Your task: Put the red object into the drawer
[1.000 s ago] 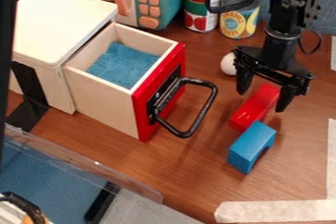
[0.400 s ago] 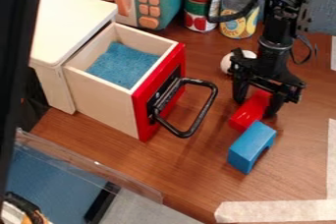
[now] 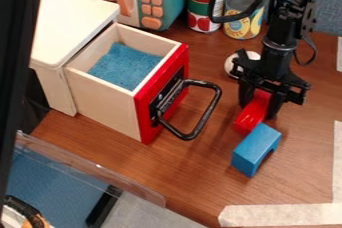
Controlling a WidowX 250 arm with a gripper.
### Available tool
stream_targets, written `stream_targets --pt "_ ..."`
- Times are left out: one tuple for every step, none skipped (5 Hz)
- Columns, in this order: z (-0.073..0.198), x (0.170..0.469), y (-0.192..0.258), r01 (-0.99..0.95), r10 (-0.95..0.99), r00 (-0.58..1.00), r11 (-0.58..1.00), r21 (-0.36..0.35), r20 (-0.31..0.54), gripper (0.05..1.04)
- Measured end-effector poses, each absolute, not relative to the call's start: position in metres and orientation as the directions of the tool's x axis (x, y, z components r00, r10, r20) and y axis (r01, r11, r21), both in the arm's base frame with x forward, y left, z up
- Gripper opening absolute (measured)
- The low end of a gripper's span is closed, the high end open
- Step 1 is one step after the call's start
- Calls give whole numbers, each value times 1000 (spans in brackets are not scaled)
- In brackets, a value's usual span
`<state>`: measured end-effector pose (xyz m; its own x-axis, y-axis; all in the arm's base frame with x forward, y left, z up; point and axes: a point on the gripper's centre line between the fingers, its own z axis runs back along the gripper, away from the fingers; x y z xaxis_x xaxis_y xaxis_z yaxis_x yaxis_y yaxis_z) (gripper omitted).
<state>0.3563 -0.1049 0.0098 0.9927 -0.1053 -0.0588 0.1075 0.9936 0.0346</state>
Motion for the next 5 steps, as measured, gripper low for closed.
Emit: stream_targets --pt "41 358 -106 86 -86 996 996 22 8 558" --pt "75 350 -111 65 -66 995 998 5 69 558" --pt "106 341 -109 19 -18 994 1000 -12 112 558" --pt "132 331 -90 -82 87 988 996 -40 130 558" --pt "154 321 -61 -216 219 967 976 -36 133 558"
